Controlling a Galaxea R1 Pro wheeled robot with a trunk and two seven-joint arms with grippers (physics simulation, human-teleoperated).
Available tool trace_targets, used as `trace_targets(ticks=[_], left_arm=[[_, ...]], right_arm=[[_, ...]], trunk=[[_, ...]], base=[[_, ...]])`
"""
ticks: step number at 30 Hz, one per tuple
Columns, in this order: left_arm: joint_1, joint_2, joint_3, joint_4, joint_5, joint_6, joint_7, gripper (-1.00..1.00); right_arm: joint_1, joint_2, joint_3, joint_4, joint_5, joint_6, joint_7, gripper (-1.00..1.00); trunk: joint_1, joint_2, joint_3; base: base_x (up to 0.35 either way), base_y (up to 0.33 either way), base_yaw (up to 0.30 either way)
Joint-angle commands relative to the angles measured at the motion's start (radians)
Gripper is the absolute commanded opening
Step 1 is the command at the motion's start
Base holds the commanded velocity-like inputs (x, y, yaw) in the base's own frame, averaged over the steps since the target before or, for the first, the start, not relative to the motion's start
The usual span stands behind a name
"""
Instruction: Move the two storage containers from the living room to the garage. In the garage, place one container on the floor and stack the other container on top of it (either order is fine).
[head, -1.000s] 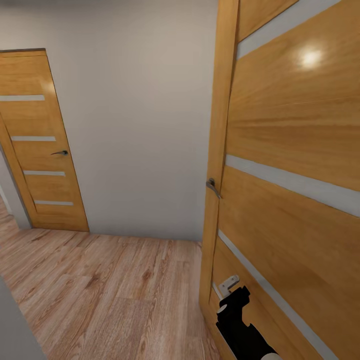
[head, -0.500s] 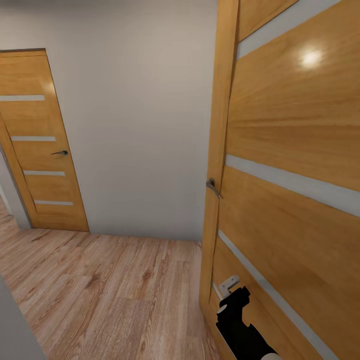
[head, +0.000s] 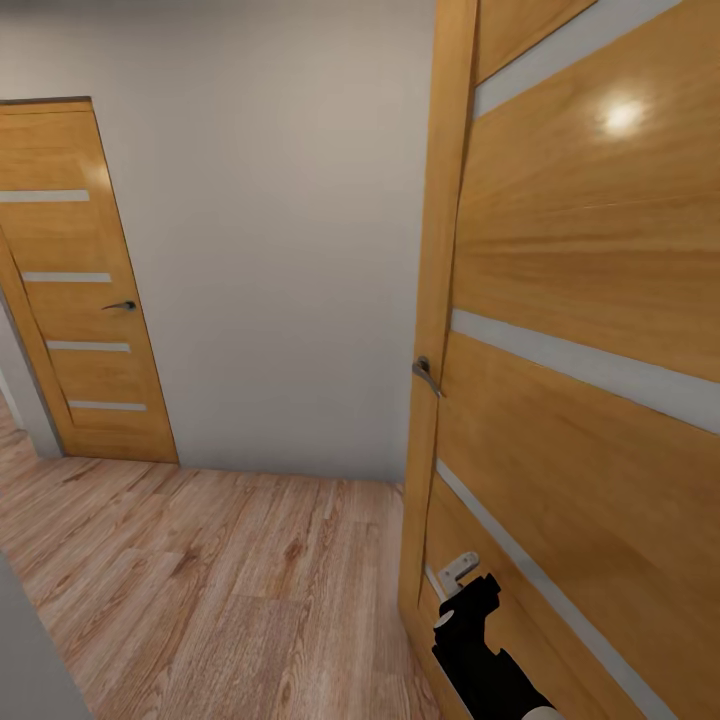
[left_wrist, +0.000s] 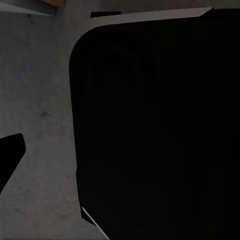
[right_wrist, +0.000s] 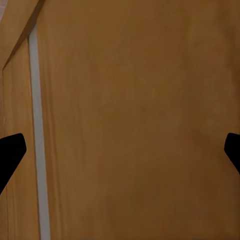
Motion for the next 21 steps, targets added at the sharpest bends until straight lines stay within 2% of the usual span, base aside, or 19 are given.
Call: trace_targets(ticks=[1, 11, 21], left_arm=[[0.000, 0.000, 0.000, -0.001, -0.001, 0.001, 0.000, 1.00], [0.000, 0.000, 0.000, -0.001, 0.000, 0.000, 0.001, 1.00], [-0.001, 0.000, 0.000, -0.001, 0.000, 0.000, 0.004, 1.00]], right_arm=[[-0.001, -0.001, 0.001, 0.000, 0.006, 0.009, -0.003, 1.00], [-0.001, -0.001, 0.001, 0.000, 0.006, 0.009, -0.003, 1.00], [-0.001, -0.001, 0.007, -0.002, 0.012, 0.010, -0.013, 1.00]], trunk=[[0.000, -0.001, -0.001], [0.000, -0.001, -0.001], [0.000, -0.001, -0.001]], base=[[0.000, 0.000, 0.000], [0.006, 0.000, 0.000], [0.223, 0.000, 0.000]])
